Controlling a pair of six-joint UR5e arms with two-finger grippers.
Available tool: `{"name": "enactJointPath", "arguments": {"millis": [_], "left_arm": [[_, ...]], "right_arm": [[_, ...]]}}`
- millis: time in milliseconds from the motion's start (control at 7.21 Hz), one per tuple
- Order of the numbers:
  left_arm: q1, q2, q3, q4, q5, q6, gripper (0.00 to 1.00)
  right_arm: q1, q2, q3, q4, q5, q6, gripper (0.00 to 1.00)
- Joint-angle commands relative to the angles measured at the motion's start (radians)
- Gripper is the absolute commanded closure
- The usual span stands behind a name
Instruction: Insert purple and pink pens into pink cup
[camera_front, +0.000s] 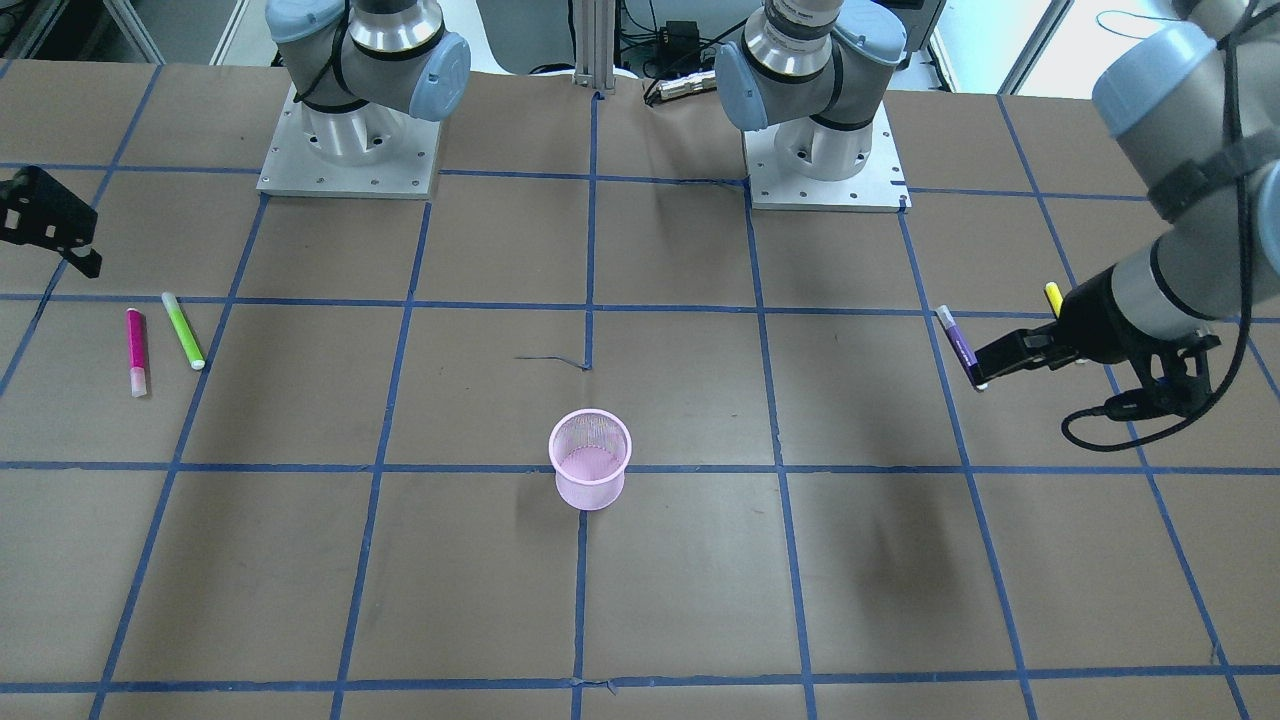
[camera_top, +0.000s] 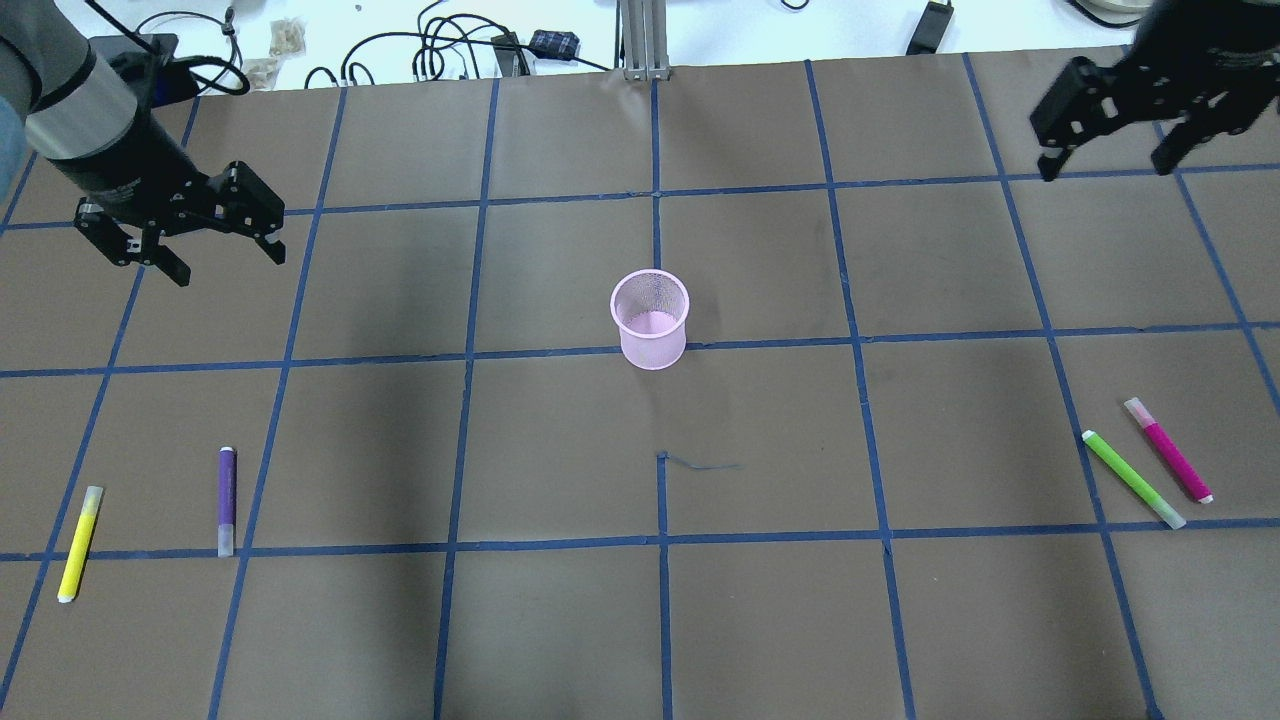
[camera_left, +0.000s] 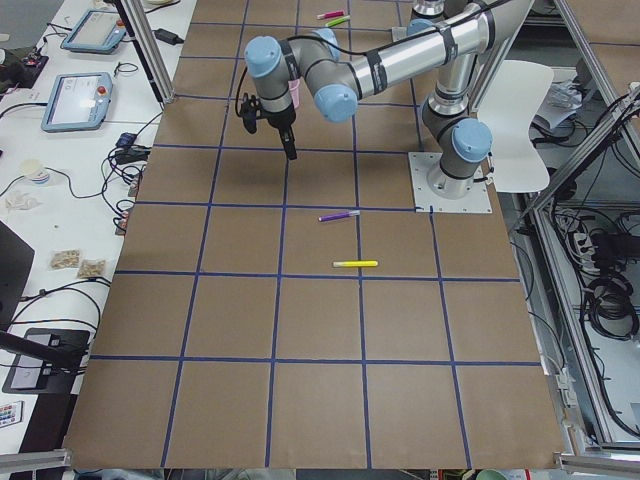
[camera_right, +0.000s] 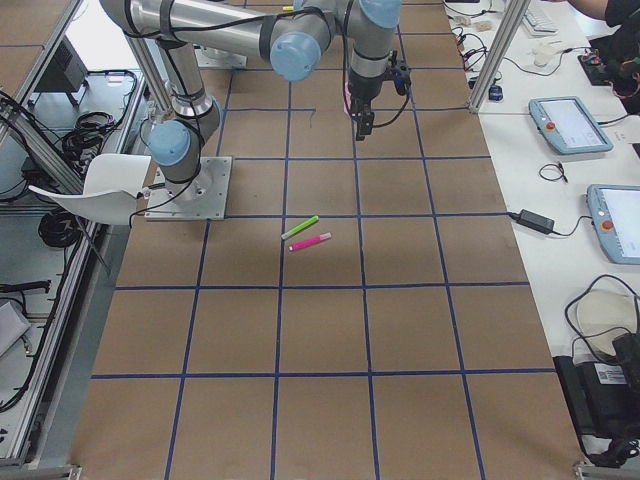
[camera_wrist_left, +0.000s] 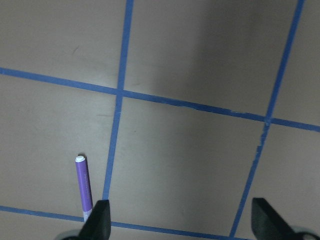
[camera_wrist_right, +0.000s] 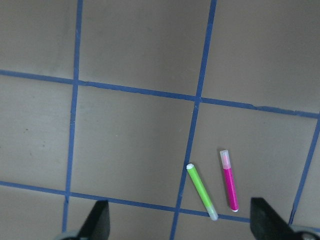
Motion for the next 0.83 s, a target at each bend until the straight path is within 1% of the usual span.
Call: {"name": "enactJointPath", "arguments": {"millis": [0,139,277,416,554,693], "left_arm": [[0.116,-0.120,-0.075,0.109,0.007,0.113,0.00],[0.125,-0.158,-0.112,0.199,0.072,0.124,0.00],[0.130,-0.178,-0.132,0.205,0.117,0.144,0.00],[0.136,-0.182,-0.140,0.202,0.128,0.200,0.00],[0.138,-0.185,-0.150,0.193,0.131,0.210,0.00],[0.136,-0.185,-0.178,0.171,0.122,0.179,0.00]], "right_arm": [[-0.185,-0.002,0.131,-0.146,0.026,-0.324,0.00],[-0.235,0.001,0.218,-0.207,0.052,-0.530,0.00],[-0.340,-0.003,0.319,-0.348,0.083,-0.647,0.00],[-0.421,0.000,0.420,-0.464,0.189,-0.727,0.00],[-0.503,-0.003,0.510,-0.506,0.278,-0.842,0.00],[-0.560,0.003,0.564,-0.523,0.355,-0.861,0.00]]}}
